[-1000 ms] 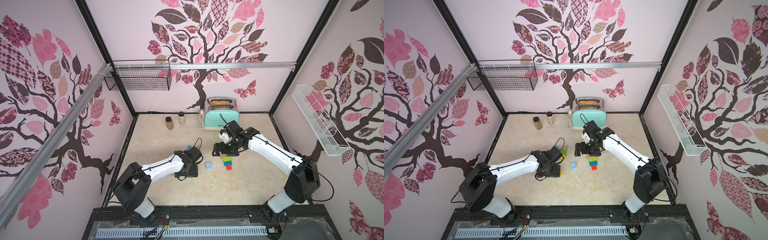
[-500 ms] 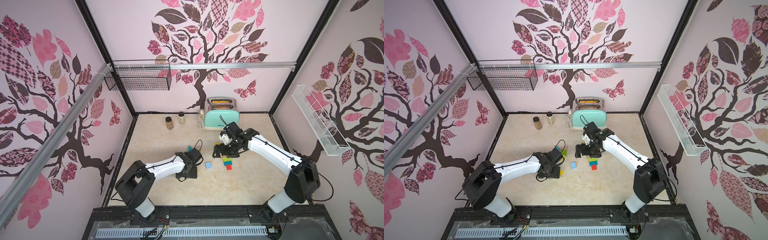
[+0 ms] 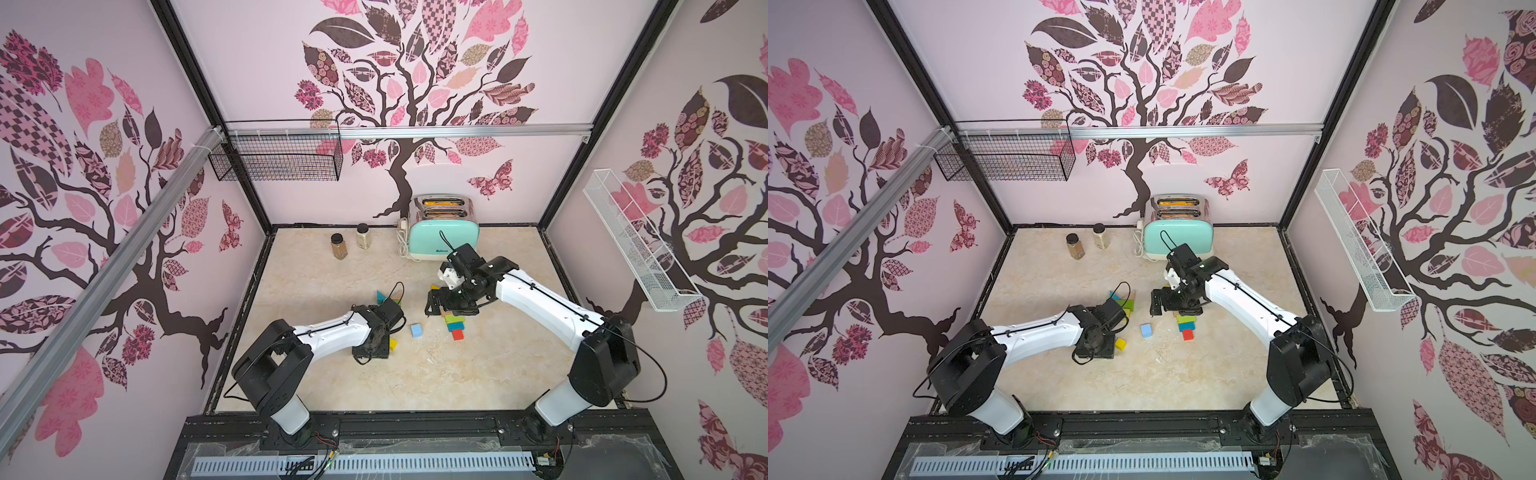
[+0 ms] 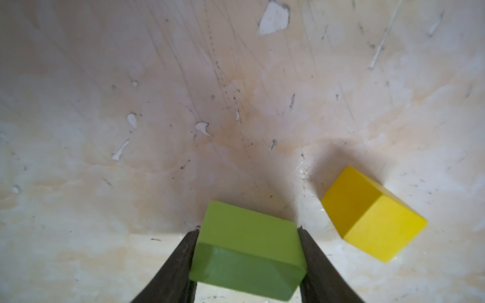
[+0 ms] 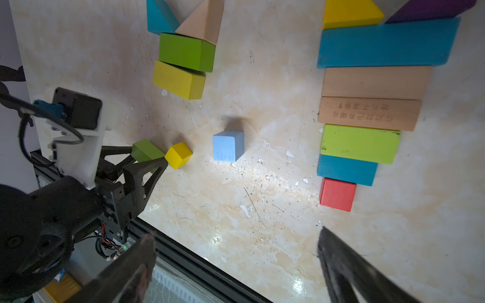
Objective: Assemble a carrot with building blocks
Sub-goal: Pick up the building block from the center of the board, then assemble the building block at the center of the board.
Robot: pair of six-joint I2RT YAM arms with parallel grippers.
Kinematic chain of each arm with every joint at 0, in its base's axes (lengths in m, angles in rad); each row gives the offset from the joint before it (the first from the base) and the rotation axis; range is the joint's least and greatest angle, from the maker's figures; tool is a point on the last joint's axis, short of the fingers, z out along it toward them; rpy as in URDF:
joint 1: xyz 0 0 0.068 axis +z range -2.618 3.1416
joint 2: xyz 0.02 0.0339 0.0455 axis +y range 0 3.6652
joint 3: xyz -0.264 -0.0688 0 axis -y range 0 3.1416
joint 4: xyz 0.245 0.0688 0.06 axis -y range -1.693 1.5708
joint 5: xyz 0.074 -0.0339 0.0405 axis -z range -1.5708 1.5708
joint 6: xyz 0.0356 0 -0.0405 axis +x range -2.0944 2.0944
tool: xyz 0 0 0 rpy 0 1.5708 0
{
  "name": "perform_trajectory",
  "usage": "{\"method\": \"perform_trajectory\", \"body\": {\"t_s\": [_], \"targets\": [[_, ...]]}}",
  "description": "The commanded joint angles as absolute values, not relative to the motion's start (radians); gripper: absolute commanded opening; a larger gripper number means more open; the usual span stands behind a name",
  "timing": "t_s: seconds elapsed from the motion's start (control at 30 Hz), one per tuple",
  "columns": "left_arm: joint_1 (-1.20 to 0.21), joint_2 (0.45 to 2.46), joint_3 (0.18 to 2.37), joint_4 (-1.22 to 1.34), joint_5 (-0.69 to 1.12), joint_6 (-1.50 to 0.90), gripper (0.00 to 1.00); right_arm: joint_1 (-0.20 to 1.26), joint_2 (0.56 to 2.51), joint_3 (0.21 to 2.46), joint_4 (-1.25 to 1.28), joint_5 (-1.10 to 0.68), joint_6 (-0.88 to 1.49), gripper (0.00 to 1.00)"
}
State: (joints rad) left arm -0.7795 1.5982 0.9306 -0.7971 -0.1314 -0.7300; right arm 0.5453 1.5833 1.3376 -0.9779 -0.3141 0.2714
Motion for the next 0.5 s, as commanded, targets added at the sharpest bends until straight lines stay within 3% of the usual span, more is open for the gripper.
{"method": "perform_trajectory", "body": {"t_s": [0.0,0.47], "targets": [[-0.777,1.543,1.012,-0.839,-0.185,-0.718,0.4,0.544,1.562,1.364,-0.966,-0.312,0.272,0.99],[-0.707,1.783,1.18,-0.757,-0.093,-0.703,0.39,0.544,1.56,1.388,-0.974,-0.286,0.271,0.99]]}}
